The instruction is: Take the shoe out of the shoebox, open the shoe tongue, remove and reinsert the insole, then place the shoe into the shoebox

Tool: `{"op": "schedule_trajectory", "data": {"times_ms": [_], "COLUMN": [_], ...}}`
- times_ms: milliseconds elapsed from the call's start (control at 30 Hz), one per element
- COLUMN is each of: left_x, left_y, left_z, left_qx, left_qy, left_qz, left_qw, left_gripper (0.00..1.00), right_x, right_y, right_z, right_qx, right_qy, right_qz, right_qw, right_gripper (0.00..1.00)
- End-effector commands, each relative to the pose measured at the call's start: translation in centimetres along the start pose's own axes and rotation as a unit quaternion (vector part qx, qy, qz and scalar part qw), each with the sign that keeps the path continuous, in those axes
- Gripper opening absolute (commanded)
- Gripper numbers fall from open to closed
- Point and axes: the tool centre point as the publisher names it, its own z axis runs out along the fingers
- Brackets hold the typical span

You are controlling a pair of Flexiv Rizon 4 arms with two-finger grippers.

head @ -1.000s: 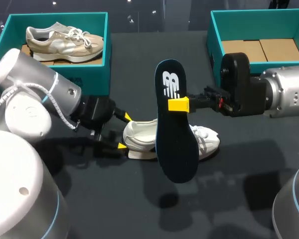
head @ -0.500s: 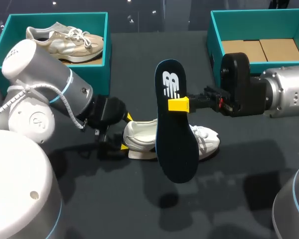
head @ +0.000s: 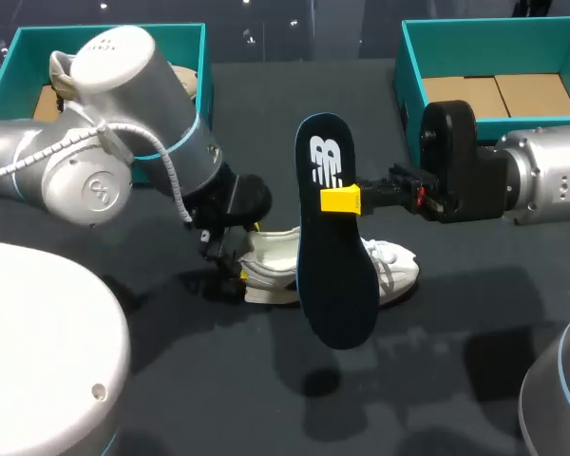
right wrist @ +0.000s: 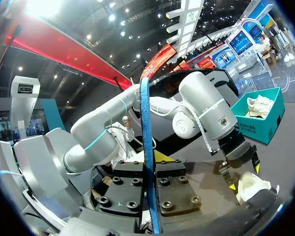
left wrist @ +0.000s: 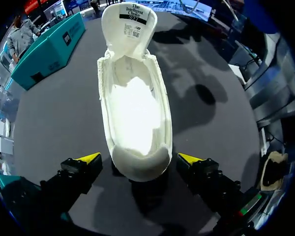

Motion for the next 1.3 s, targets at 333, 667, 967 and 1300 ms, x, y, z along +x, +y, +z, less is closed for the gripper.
{"op": "schedule_trajectory", "data": {"times_ms": [333,667,967,1300], "left_x": [-0.2,-0.3,-1.0,-3.3], "left_y": [-1.8,-1.9,-3.3,-6.8], "left_z": [0.3,-0.2,-2.4,-2.7], "left_qx": [-0.095,-0.113,-0.117,-0.113], "left_qy": [0.004,0.004,0.003,-0.005], "left_qz": [0.011,0.007,0.006,0.009], "left_qw": [0.995,0.994,0.993,0.994], "left_gripper": [1.0,1.0,1.0,1.0], "right_x": [0.0,0.0,0.0,0.0], "right_y": [-0.1,-0.1,-0.1,-0.1], "right_z": [0.2,0.2,0.2,0.2], "right_qx": [0.0,0.0,0.0,0.0], "right_qy": [-0.001,-0.001,-0.001,-0.001], "right_qz": [0.001,0.001,0.001,0.001], "right_qw": [1.0,1.0,1.0,1.0], "right_gripper": [0.0,0.0,0.0,0.0]}}
